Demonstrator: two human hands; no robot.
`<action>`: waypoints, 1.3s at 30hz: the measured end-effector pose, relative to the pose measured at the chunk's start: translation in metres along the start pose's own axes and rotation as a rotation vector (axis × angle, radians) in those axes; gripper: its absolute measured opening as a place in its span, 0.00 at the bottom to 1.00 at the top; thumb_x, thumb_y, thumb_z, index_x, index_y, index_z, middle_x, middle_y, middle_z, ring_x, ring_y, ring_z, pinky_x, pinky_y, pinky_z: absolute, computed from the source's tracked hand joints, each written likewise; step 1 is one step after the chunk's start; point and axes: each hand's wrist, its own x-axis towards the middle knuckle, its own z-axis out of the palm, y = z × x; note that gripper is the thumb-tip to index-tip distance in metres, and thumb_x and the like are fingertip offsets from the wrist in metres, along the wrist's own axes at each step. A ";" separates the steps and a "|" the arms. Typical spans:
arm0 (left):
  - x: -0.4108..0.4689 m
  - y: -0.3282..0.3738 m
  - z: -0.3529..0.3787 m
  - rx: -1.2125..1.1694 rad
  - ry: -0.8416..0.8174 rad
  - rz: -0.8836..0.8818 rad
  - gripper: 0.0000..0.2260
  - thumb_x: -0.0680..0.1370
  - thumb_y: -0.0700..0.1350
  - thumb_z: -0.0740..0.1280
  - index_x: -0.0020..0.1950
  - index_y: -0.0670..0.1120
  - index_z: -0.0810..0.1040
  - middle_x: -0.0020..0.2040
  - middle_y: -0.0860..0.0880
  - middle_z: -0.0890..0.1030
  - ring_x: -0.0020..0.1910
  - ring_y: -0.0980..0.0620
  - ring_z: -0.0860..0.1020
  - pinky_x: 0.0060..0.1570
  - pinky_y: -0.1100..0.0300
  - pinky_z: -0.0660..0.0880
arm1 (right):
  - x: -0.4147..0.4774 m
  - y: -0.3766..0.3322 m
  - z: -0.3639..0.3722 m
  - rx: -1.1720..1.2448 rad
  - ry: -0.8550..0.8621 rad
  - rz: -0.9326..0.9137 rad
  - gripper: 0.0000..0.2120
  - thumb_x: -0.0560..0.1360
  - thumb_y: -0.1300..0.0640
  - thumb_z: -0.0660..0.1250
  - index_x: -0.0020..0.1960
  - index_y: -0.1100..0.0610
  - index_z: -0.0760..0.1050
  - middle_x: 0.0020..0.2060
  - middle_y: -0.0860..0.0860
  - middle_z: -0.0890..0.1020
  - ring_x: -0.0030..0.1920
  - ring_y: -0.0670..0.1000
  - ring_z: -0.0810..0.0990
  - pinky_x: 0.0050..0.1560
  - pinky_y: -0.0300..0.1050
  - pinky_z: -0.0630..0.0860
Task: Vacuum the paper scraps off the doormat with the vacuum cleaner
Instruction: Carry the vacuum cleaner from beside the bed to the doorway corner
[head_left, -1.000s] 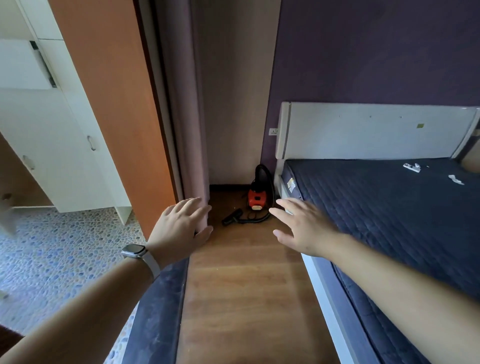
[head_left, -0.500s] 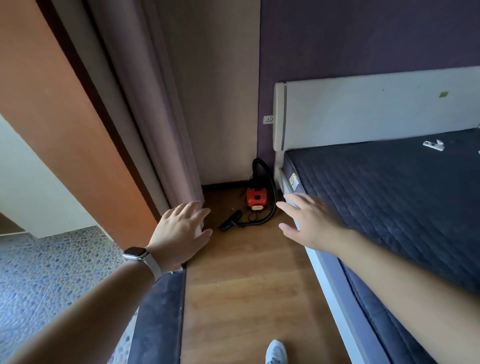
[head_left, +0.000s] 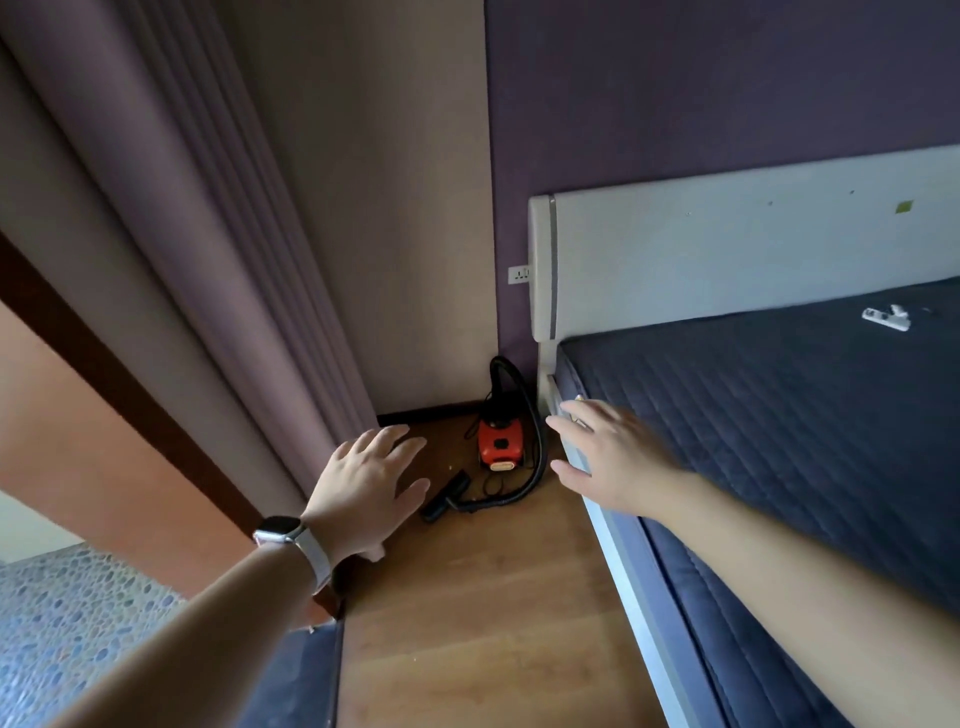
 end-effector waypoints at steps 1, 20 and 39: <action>0.012 -0.003 0.004 -0.014 -0.003 -0.005 0.26 0.81 0.63 0.56 0.77 0.55 0.64 0.77 0.53 0.64 0.76 0.51 0.62 0.73 0.53 0.59 | 0.011 0.006 0.003 -0.002 -0.008 0.003 0.27 0.80 0.42 0.59 0.75 0.53 0.67 0.73 0.51 0.68 0.72 0.54 0.66 0.66 0.50 0.66; 0.329 -0.128 0.100 -0.172 -0.084 0.141 0.25 0.79 0.61 0.57 0.71 0.50 0.73 0.69 0.48 0.75 0.66 0.45 0.75 0.62 0.48 0.72 | 0.284 0.099 0.071 -0.053 -0.167 0.131 0.31 0.75 0.38 0.52 0.69 0.55 0.74 0.64 0.53 0.78 0.61 0.56 0.78 0.58 0.50 0.75; 0.551 -0.123 0.191 -0.213 -0.263 0.086 0.26 0.78 0.57 0.61 0.70 0.43 0.75 0.70 0.42 0.74 0.68 0.42 0.73 0.64 0.47 0.71 | 0.451 0.261 0.189 0.124 -0.309 0.096 0.28 0.78 0.43 0.61 0.73 0.56 0.69 0.68 0.54 0.74 0.69 0.56 0.71 0.65 0.53 0.70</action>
